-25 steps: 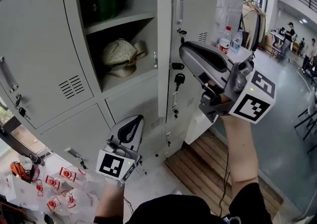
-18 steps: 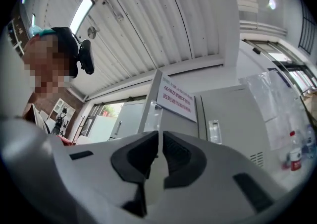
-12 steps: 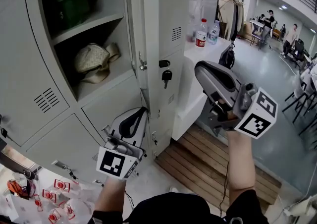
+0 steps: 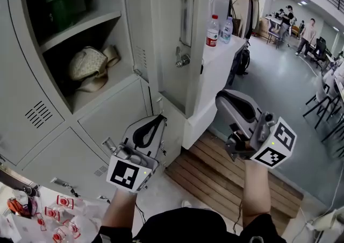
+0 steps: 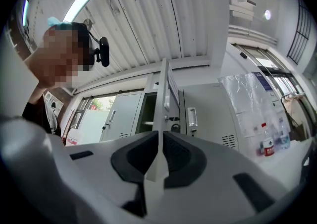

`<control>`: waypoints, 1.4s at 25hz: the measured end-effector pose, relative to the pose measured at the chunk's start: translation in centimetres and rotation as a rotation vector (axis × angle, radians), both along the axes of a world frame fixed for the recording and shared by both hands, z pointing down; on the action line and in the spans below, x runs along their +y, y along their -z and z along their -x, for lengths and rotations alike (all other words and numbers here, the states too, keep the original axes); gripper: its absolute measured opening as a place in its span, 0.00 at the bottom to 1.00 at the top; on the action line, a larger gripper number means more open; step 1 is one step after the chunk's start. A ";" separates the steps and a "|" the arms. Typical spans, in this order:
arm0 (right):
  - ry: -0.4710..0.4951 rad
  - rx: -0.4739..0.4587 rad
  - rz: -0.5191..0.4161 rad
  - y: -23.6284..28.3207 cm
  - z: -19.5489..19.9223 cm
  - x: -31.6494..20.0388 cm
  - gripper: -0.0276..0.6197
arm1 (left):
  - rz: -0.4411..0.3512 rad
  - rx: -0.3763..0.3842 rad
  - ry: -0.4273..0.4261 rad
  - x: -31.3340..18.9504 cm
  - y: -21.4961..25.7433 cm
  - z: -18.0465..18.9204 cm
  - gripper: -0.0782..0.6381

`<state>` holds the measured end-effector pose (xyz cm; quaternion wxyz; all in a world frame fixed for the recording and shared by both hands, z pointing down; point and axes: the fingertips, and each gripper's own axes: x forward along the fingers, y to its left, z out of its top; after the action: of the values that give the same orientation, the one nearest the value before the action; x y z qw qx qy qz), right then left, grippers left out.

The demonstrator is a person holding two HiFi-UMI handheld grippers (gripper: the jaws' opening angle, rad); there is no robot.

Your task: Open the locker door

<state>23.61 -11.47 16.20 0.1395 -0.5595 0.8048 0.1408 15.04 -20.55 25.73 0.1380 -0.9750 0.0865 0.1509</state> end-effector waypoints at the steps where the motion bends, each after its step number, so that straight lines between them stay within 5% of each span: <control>1: 0.009 0.009 -0.003 -0.4 0.4 0.2 0.12 | 0.006 -0.005 0.008 -0.3 -0.2 0.1 0.14; 14: 0.290 -0.043 0.089 -9.0 7.5 -5.7 0.12 | 0.078 -0.079 0.188 -3.6 -4.4 4.3 0.14; 35: 0.386 -0.001 0.199 -18.5 16.5 -13.8 0.12 | 0.187 -0.148 0.537 -5.8 -9.9 16.4 0.14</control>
<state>7.06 -25.27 34.74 0.1084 -0.4063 0.9067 0.0309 -1.34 -26.38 35.58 0.0884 -0.9341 0.3448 0.0286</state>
